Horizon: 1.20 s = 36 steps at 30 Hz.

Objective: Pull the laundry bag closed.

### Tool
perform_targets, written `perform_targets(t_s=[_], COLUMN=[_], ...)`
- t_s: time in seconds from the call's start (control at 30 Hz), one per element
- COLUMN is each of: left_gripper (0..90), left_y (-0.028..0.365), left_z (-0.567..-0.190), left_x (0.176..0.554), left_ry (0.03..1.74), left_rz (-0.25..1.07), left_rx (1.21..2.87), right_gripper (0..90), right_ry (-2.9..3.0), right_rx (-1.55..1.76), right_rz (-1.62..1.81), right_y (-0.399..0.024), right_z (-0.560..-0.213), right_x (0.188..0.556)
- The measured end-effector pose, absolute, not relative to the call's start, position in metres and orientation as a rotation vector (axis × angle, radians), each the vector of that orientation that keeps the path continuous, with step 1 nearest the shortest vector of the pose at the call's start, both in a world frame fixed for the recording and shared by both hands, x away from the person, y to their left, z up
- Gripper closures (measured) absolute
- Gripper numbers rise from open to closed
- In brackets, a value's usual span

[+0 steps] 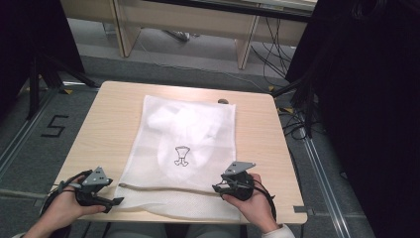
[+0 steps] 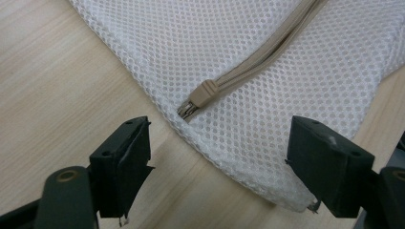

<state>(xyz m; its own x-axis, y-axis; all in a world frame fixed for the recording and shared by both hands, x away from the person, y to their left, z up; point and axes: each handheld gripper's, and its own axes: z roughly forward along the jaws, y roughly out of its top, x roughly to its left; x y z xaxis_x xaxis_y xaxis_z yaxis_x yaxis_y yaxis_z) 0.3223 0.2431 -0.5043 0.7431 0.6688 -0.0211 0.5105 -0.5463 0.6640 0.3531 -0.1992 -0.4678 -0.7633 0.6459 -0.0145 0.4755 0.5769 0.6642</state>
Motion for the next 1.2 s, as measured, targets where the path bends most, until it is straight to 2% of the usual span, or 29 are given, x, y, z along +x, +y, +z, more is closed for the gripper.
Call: perform_targets(t_s=[0.33, 0.53, 1.2], left_gripper=[22.3, 22.2, 22.9], left_y=[0.245, 0.245, 0.244], left_z=[-0.505, -0.505, -0.508], left_x=[0.323, 0.324, 0.328], left_ry=[0.917, 0.889, 0.897], left_rz=[0.286, 0.294, 0.236], left_rx=[2.257, 2.269, 2.252], right_gripper=[57.3, 60.7, 64.1], right_ry=[2.564, 2.611, 2.735], right_rx=[0.819, 0.723, 0.595], right_rz=[1.065, 1.092, 1.16], right_y=[-0.181, -0.15, -0.072], right_z=[-0.462, -0.458, -0.46], right_x=[0.355, 0.358, 0.37])
